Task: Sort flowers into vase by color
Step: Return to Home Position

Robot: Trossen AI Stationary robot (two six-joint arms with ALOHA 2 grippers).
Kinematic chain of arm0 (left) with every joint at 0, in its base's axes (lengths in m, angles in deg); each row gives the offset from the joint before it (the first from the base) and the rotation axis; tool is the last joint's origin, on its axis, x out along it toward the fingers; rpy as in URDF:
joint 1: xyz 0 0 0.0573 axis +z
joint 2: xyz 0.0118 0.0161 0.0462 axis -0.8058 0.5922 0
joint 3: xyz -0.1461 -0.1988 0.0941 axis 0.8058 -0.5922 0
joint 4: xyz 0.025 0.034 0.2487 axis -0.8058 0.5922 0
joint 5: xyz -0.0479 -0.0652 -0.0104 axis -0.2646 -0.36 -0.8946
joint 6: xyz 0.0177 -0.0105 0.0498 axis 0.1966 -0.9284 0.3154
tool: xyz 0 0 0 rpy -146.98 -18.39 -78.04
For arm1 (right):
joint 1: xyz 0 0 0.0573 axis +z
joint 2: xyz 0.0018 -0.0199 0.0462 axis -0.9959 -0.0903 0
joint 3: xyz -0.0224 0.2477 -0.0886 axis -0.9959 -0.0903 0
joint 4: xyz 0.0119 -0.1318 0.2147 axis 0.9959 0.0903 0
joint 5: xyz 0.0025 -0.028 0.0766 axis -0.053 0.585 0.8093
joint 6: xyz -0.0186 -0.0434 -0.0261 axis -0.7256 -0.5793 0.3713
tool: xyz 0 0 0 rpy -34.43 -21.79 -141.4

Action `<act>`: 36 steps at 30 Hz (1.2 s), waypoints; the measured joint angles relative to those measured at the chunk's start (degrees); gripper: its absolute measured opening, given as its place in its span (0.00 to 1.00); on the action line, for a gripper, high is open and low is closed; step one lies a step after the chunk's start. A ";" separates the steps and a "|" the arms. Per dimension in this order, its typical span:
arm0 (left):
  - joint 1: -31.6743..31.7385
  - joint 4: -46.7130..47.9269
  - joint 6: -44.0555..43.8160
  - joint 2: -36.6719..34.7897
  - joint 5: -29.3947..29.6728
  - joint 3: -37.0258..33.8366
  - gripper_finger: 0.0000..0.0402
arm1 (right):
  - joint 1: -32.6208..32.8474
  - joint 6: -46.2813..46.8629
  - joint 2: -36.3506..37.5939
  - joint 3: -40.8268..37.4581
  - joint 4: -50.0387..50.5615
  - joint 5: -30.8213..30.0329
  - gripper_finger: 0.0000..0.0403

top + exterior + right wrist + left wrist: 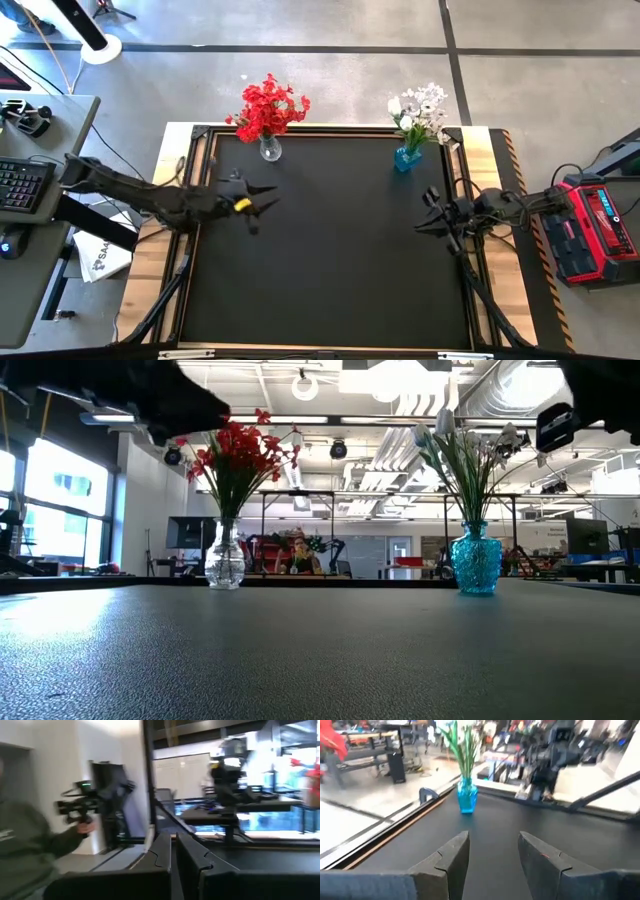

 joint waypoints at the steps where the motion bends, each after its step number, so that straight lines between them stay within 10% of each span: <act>1: 0.22 -0.10 0.02 -2.18 -0.68 -0.91 0.39 | 0.01 -0.01 -0.01 0.00 -0.16 1.61 0.00; 12: 0.65 3.49 0.58 -26.19 -3.22 -11.34 0.35 | 0.01 3.16 0.00 0.00 0.01 3.61 0.00; 20: 7.65 8.02 2.07 -39.83 -15.82 -16.35 0.18 | 0.01 9.13 0.00 -0.02 0.23 3.67 0.00; 36: 16.31 12.90 6.03 -50.60 -30.76 -22.70 0.00 | 0.01 9.03 -0.07 -0.04 1.00 3.76 0.00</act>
